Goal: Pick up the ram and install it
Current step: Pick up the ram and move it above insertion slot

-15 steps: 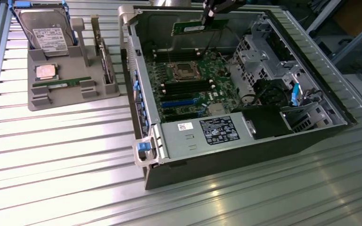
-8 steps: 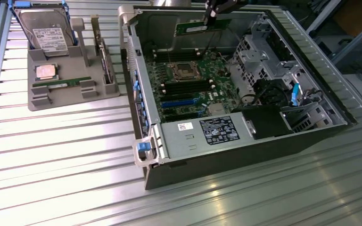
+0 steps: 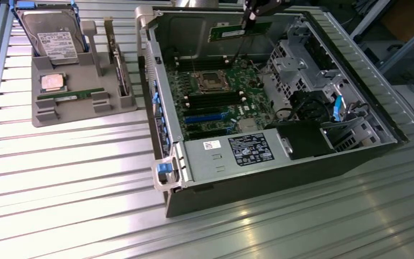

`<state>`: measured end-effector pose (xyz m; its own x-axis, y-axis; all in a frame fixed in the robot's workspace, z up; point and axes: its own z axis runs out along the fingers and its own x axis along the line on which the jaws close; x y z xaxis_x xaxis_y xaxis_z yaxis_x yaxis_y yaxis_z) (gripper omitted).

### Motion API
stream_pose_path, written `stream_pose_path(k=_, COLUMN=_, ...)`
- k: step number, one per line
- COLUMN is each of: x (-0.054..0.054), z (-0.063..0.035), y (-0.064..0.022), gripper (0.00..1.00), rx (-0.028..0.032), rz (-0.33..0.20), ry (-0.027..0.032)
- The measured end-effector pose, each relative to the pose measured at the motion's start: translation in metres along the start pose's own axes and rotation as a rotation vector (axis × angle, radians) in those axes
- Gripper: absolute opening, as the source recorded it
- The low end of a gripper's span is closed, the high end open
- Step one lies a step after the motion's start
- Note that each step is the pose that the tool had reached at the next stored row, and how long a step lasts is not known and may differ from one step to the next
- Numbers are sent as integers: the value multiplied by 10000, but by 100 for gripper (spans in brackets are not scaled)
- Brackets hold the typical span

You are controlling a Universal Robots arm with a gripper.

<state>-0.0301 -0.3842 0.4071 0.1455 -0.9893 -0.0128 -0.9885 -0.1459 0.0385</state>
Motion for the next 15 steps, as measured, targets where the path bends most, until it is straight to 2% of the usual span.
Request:
stream_pose_path(k=10, x=29, z=-6, y=-196, gripper=12, rx=-2, rz=0, ry=14)
stream_pose_path(k=15, x=38, z=-8, y=-256, gripper=12, rx=-3, rz=2, ry=24)
